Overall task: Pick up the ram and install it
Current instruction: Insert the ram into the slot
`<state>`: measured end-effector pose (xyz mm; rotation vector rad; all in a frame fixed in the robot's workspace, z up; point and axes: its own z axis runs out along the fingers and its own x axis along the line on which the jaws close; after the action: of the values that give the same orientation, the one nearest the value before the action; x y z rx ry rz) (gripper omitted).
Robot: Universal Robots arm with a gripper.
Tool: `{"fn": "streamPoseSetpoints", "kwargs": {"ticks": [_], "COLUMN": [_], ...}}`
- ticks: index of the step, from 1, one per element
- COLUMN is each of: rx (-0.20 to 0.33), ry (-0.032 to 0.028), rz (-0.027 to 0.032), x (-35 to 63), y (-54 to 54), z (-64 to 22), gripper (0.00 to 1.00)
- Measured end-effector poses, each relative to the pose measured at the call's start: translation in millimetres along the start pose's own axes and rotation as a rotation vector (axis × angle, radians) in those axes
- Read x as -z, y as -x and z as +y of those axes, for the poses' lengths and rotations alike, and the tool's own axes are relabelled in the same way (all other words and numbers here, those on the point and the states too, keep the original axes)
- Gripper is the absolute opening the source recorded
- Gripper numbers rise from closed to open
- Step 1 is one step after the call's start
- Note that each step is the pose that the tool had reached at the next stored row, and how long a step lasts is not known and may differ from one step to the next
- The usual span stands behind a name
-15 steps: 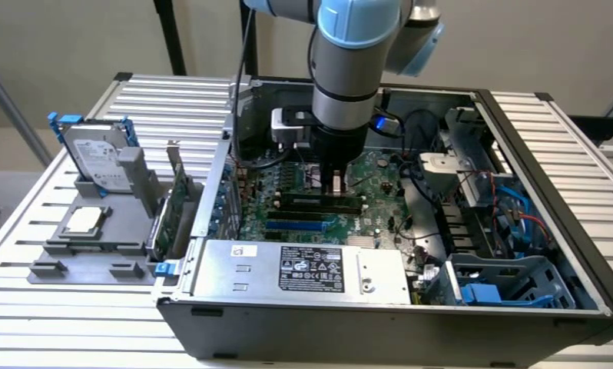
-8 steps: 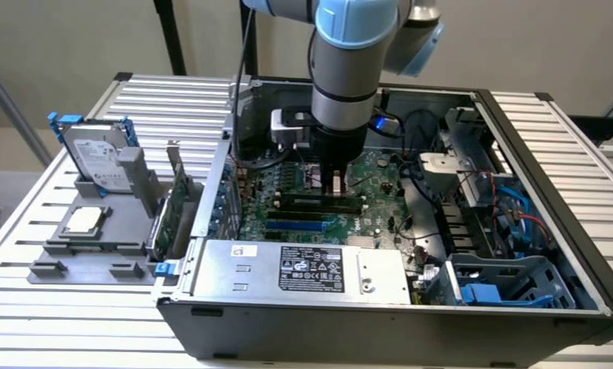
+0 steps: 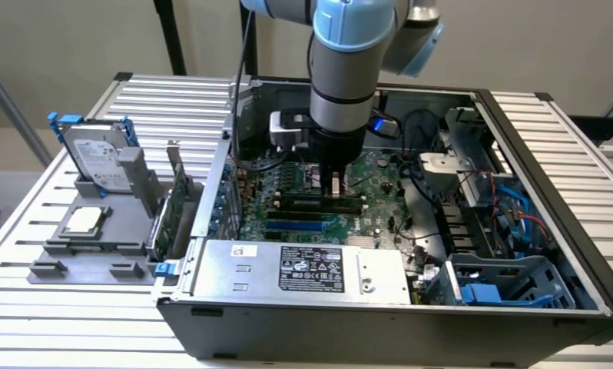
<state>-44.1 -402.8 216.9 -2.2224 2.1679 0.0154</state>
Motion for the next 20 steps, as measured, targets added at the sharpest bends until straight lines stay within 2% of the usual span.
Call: {"fn": "streamPoseSetpoints", "kwargs": {"ticks": [6,7,14,16,17,18,20], "rx": [0.0,0.0,0.0,0.0,0.0,0.0,-0.001], "ry": [0.0001,0.0002,0.0032,0.0075,0.0104,0.0138,0.0202], "rz": [0.0007,0.0008,0.0007,0.0003,0.0003,0.0004,0.0003], "x": [-0.6,-0.1,22.6,23.3,23.4,23.5,23.8], "y": [0.0,0.0,0.7,0.8,0.8,0.8,0.8], "z": [0.4,0.4,0.1,0.5,0.8,1.2,1.6], "gripper": [0.15,0.22,0.22,0.22,0.2,0.13,0.11]}}
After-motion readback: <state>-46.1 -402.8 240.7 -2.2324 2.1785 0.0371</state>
